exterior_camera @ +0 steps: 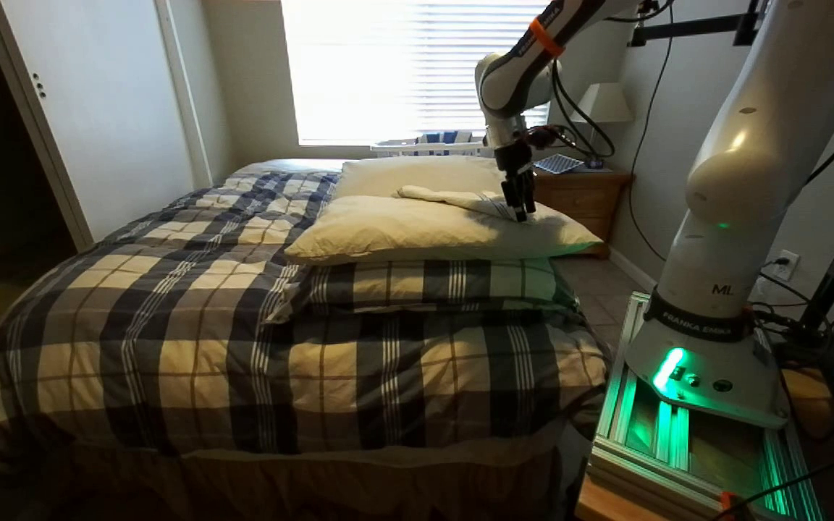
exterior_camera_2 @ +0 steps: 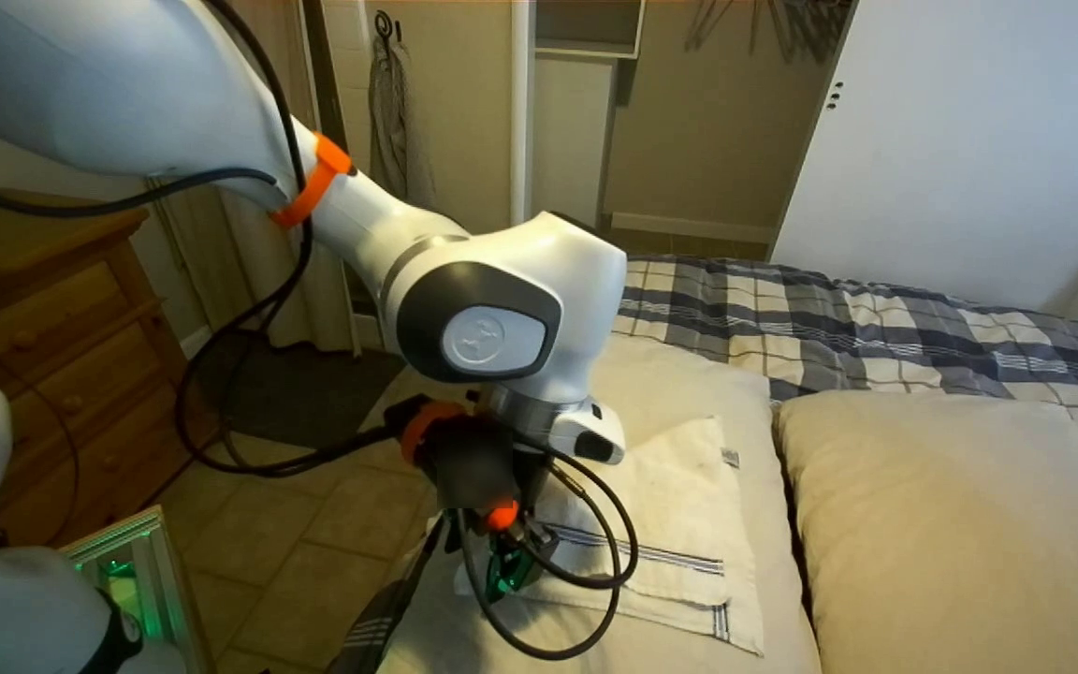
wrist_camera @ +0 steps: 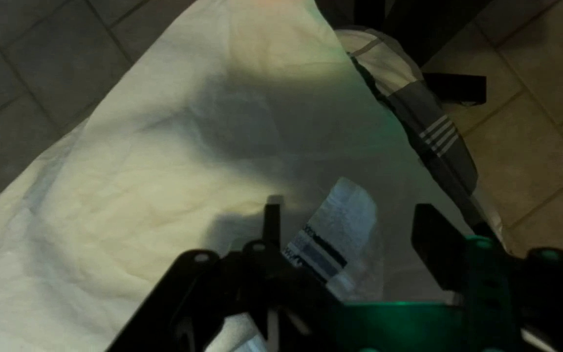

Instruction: Fold the towel into a triangle twice.

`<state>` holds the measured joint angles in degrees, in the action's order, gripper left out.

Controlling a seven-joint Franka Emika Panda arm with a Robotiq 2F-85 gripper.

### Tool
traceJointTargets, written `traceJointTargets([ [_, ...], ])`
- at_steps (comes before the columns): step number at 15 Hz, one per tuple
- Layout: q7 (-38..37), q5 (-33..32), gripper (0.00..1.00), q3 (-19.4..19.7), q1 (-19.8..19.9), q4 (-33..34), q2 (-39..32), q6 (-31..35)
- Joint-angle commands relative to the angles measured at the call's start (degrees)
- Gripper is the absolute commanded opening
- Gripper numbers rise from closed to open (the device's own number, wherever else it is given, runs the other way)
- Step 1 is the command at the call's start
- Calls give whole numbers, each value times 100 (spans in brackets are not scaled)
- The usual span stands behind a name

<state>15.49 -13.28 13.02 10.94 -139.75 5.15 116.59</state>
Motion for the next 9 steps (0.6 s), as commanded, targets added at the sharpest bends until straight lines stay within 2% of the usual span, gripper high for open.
traceJointTargets([
  [1,-209,-16,39,-25,43,-19,-6,168],
  [6,-340,17,5,-13,58,1,-19,296],
  [9,-449,-86,0,10,105,-8,62,515],
])
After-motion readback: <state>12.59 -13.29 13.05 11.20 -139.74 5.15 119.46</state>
